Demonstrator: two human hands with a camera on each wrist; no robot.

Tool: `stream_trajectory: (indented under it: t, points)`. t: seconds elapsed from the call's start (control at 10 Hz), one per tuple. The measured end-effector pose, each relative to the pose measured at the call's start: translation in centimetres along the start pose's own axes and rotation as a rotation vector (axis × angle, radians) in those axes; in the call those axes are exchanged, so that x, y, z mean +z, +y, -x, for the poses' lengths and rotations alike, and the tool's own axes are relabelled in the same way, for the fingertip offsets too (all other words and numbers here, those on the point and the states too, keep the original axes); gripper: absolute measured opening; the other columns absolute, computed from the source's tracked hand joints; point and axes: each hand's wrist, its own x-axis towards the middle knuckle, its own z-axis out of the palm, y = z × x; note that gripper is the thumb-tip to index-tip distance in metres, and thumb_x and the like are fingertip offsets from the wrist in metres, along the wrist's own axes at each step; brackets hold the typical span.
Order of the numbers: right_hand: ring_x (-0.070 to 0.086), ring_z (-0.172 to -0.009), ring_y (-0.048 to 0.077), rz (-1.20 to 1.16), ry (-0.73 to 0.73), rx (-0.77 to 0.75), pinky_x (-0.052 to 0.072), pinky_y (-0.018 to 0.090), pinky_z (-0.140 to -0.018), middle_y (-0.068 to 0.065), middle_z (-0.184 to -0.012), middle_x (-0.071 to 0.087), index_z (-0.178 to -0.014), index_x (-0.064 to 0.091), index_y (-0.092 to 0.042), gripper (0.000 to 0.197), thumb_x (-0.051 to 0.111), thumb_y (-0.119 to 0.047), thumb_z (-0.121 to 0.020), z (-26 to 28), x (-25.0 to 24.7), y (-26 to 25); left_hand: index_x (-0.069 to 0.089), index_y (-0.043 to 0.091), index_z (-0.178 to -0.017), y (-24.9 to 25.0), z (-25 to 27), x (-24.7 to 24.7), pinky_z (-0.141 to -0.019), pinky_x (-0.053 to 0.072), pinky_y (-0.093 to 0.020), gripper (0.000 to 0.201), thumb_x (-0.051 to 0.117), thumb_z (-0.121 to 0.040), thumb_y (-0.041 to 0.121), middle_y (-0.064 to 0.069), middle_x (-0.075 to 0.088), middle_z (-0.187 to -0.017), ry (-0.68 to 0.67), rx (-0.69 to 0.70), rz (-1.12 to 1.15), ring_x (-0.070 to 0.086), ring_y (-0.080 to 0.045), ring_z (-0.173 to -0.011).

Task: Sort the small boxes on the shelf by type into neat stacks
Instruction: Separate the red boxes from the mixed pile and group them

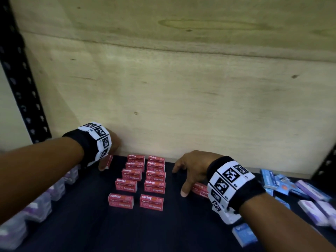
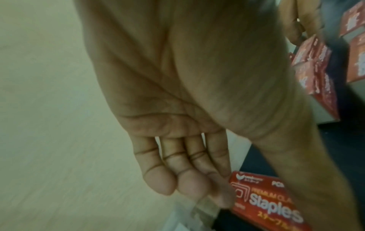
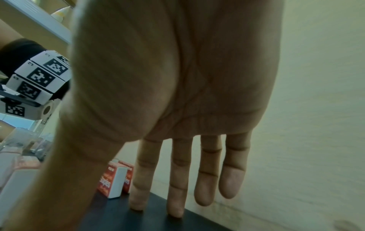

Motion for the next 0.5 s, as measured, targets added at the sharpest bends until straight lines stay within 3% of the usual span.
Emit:
stream_trajectory:
  t: [0.1,0.2,0.3,0.4,0.5]
  points:
    - [0.053,-0.124,0.022,-0.007,0.003,-0.004,0.047,0.041,-0.102,-0.005,-0.14,0.054,-0.141,0.05,-0.034,0.082,0.087,-0.043,-0.068,0.0,0.1,0.0,0.067,0.017,-0.121,-0.5,1.7,-0.5,-0.053,0.04,-0.005,0.049,0.081,-0.078,0.035,0.006,0.069,-0.115,-0.055,0.014,0.007,0.056,-0.001,-0.082]
    - [0.051,-0.127,0.022,-0.007,-0.007,-0.016,0.045,0.041,-0.104,-0.005,-0.143,0.052,-0.143,0.048,-0.034,0.081,0.084,-0.044,-0.071,0.4,0.2,0.1,0.079,0.018,-0.097,-0.9,2.6,-1.0,-0.05,0.042,-0.011,0.03,0.084,-0.073,0.035,0.017,0.069,-0.072,-0.059,0.091,0.132,0.055,0.003,-0.058]
    - [0.052,-0.126,0.021,-0.017,0.006,-0.025,0.044,0.039,-0.104,-0.005,-0.141,0.054,-0.142,0.05,-0.032,0.072,0.08,-0.04,-0.077,1.3,0.1,0.3,0.077,0.015,-0.084,-0.8,4.8,-1.4,-0.052,0.042,-0.018,0.038,0.084,-0.064,0.047,0.015,0.058,-0.051,0.067,0.071,0.115,0.055,-0.004,-0.05]
    - [0.056,-0.119,0.019,-0.127,0.077,-0.012,0.044,0.038,-0.104,-0.005,-0.132,0.06,-0.134,0.056,-0.03,0.061,0.079,-0.04,-0.078,2.3,0.3,1.1,0.074,0.017,-0.095,-0.5,6.8,-2.0,-0.06,0.048,-0.023,0.047,0.082,-0.064,0.052,0.01,0.063,-0.063,0.135,0.083,0.081,0.062,-0.011,-0.067]
    - [0.06,-0.108,0.017,-0.171,0.149,0.033,0.048,0.036,-0.098,-0.007,-0.118,0.062,-0.122,0.062,-0.03,0.051,0.08,-0.042,-0.076,3.2,0.6,1.9,0.069,0.023,-0.106,-0.3,9.2,-2.5,-0.074,0.053,-0.029,0.052,0.079,-0.067,0.054,0.008,0.068,-0.086,0.175,0.151,0.13,0.063,-0.013,-0.079]
